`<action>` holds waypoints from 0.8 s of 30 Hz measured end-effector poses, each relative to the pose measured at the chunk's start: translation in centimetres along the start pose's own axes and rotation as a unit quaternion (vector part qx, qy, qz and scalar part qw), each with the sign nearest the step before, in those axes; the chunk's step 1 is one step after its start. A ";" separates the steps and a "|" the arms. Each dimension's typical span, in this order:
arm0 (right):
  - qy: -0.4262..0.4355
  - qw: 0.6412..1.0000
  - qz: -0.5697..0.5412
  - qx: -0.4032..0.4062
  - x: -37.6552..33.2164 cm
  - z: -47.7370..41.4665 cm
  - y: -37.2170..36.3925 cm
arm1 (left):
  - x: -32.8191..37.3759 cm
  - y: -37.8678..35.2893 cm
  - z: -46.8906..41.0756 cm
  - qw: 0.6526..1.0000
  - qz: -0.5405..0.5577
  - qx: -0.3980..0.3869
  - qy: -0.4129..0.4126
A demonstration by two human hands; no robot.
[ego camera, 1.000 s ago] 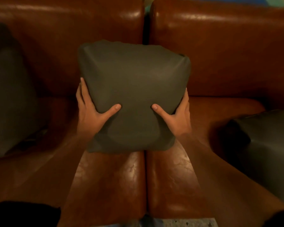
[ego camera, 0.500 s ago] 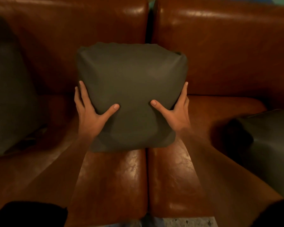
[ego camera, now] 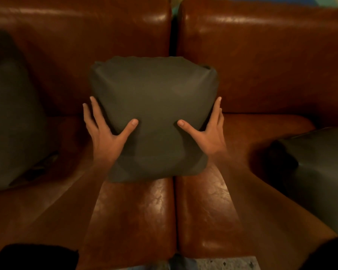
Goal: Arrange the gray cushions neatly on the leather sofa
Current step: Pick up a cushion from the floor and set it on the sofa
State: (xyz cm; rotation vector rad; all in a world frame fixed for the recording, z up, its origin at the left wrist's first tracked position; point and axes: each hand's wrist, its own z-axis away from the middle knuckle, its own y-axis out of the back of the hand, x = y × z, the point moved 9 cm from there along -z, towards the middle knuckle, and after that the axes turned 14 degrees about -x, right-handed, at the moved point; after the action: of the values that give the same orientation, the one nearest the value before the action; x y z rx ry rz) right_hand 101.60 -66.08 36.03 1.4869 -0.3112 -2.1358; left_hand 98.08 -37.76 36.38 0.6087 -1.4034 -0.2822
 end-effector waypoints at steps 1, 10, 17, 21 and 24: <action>0.001 1.000 0.002 0.003 -0.1 0.1 0.2 | 0.2 0.1 0.0 1.000 -0.005 0.003 -0.003; 0.003 1.000 0.020 0.022 -1.8 1.6 2.0 | 6.1 0.6 0.7 0.992 -0.101 -0.010 -0.074; 0.009 0.995 0.072 0.065 -4.7 4.4 4.8 | 12.3 0.0 1.4 0.970 -0.162 -0.077 -0.167; 0.008 0.986 0.126 0.108 -6.1 6.4 7.2 | 15.3 -0.6 1.6 0.958 -0.165 -0.117 -0.204; 0.004 0.977 0.156 0.148 -6.5 8.4 9.5 | 17.6 -1.4 1.8 0.948 -0.160 -0.146 -0.232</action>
State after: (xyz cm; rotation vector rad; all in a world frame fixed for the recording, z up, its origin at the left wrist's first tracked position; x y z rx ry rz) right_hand 98.28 -71.49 48.77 1.4880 -0.8345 -1.8894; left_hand 99.49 -48.67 50.32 0.5402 -1.6657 -0.9253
